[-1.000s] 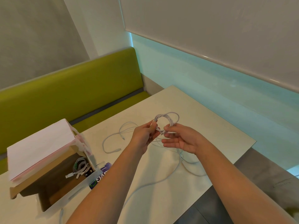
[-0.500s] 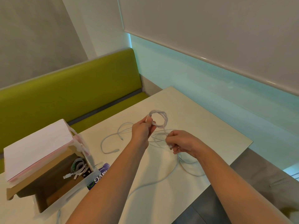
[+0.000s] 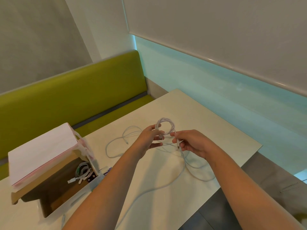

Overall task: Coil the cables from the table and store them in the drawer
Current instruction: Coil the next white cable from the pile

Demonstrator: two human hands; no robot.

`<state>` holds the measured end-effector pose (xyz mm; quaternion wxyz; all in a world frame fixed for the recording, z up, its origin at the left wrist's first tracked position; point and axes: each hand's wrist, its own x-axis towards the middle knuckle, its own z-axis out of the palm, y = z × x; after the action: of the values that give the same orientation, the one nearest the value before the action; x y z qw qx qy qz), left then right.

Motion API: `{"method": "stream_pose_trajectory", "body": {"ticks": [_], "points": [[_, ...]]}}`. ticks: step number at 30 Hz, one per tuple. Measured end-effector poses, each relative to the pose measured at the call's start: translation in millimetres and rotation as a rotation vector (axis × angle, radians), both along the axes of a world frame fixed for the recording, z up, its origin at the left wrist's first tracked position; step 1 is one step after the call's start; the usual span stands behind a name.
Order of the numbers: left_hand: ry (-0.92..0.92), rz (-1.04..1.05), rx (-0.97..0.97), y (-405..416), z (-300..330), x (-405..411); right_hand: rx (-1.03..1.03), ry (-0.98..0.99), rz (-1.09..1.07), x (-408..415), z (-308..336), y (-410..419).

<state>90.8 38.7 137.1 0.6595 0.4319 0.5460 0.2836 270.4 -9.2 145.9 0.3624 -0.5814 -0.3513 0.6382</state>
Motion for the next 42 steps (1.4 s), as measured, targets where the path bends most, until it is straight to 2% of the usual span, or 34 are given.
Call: {"method": "stream_pose_trajectory", "body": {"ticks": [5, 9, 13, 16, 20, 25, 29, 32, 36, 42], "points": [[0.129, -0.017, 0.12, 1.5, 0.5, -3.5, 0.051, -0.101, 0.042, 4.7, 1.1, 0.5], [0.043, 0.13, 0.184, 0.3, 4.5, -2.6, 0.105, -0.251, 0.063, 6.0, -2.7, 1.3], [-0.02, 0.183, 0.13, -4.7, 5.1, 2.3, 0.144, -0.438, -0.02, 4.2, -8.4, 5.4], [-0.097, 0.188, 0.049, -11.3, 4.4, 5.3, 0.167, -0.385, -0.123, 1.7, -11.3, 6.5], [-0.169, 0.193, -0.019, -18.8, 3.5, 9.2, 0.202, -0.194, -0.262, -8.1, -12.7, 4.6], [-0.155, 0.254, -0.026, -19.0, 4.8, 15.4, 0.187, 0.03, -0.415, -18.6, -15.9, 2.4], [-0.116, 0.306, 0.01, -18.9, 2.9, 18.4, 0.114, 0.122, -0.417, -21.6, -13.5, -0.2], [-0.125, 0.337, 0.045, -20.2, 1.0, 18.9, 0.083, 0.142, -0.415, -22.9, -10.7, -1.3], [-0.264, 0.337, -0.059, -19.7, 0.8, 15.6, 0.052, 0.129, -0.366, -19.8, -3.0, -0.7], [-0.353, 0.269, -0.158, -19.9, -4.2, 10.8, 0.111, -0.12, -0.27, -15.4, 4.0, 1.9]]}}
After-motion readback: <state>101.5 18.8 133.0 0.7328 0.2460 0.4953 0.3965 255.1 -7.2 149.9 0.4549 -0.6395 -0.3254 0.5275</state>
